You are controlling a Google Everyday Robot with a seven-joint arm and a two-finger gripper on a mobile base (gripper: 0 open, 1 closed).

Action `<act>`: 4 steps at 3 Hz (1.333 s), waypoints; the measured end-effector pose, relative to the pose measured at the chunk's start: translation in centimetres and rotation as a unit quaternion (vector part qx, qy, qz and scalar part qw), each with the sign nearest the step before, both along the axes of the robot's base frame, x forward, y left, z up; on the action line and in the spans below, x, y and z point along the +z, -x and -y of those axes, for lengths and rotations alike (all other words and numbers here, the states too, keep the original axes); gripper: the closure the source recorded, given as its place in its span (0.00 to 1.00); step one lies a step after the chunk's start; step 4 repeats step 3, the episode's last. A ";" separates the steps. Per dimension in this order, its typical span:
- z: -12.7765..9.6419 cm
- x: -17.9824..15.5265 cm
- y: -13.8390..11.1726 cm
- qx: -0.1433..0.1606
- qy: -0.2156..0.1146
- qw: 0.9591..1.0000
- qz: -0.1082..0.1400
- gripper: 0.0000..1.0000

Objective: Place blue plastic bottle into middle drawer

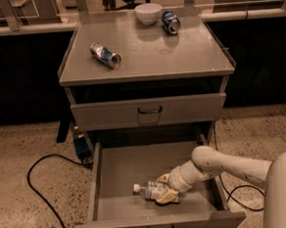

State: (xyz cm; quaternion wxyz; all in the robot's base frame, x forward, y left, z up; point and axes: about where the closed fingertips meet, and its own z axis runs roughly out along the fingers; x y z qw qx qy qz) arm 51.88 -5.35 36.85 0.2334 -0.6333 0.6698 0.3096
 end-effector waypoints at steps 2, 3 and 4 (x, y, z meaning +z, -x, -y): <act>0.0 0.0 0.0 0.000 0.000 1.000 0.000 0.00; 0.0 0.0 0.0 0.000 0.000 1.000 0.000 0.00; 0.0 0.0 0.0 0.000 0.000 1.000 0.000 0.00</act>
Offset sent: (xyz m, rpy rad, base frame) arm 0.0000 0.0000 0.0000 0.0000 0.0000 0.0000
